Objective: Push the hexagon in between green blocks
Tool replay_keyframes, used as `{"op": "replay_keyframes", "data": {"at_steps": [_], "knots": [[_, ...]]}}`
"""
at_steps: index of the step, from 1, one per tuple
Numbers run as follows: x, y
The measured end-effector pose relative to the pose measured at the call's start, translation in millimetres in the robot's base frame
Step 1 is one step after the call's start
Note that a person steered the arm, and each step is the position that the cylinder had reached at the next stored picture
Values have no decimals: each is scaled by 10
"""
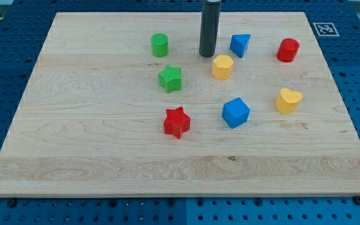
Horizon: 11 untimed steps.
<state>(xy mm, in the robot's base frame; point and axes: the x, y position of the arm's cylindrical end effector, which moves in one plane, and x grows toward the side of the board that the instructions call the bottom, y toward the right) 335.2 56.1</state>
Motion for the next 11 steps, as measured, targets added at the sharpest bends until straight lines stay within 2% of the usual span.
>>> {"op": "replay_keyframes", "data": {"at_steps": [2, 3, 4, 6, 7, 9, 11], "knots": [[63, 442], [293, 495], [316, 549], [638, 854], [639, 845], [643, 236], [643, -104]]}}
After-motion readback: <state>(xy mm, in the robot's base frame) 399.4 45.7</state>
